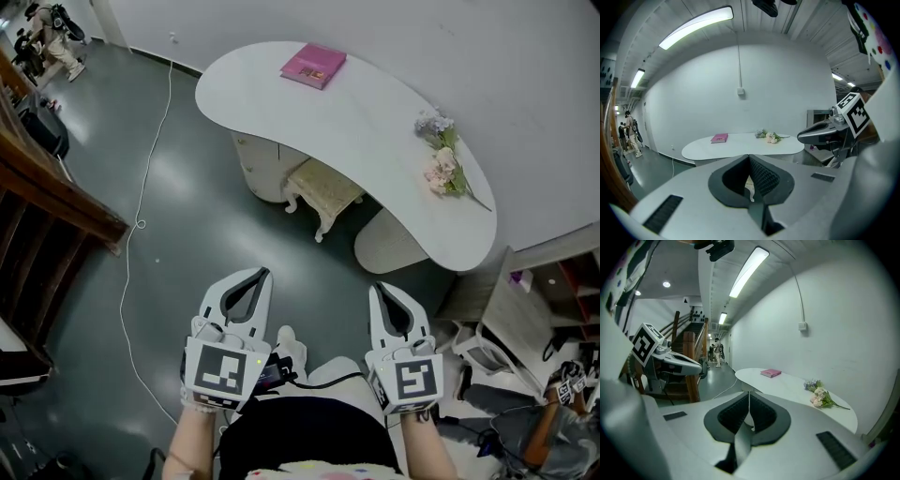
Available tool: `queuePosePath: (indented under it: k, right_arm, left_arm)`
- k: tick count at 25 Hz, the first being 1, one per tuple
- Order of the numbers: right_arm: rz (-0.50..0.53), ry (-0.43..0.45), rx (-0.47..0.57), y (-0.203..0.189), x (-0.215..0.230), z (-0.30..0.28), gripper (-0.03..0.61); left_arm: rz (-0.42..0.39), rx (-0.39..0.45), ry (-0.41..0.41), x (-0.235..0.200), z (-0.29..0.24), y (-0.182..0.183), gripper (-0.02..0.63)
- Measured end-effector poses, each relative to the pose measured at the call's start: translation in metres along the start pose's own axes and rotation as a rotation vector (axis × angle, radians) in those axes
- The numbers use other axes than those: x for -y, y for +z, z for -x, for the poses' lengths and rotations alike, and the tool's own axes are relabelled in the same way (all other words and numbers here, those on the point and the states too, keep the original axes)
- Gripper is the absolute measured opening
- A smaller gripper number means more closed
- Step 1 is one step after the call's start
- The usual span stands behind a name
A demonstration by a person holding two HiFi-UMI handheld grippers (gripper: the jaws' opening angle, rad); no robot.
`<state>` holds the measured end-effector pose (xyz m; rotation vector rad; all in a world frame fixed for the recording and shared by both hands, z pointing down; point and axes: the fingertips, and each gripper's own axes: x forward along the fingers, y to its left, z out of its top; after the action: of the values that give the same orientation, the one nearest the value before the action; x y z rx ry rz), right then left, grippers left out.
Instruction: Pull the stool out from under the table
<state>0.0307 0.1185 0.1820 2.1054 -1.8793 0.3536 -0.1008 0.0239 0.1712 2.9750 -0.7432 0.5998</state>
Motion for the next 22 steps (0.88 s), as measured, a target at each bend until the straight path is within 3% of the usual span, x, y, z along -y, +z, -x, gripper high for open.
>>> queuePosePath:
  k: [8,22]
  right_arm:
    - [-0.004,0.041,-0.020,0.000,-0.002,-0.030,0.034]
    - [-0.049,0.163,-0.167,-0.044,0.019,-0.090,0.035]
  left_arm:
    - [0.037,-0.013,0.020,-0.021,-0.017,-0.005,0.017]
    - [0.109,-0.044,0.125,-0.044,-0.051,-0.024,0.017]
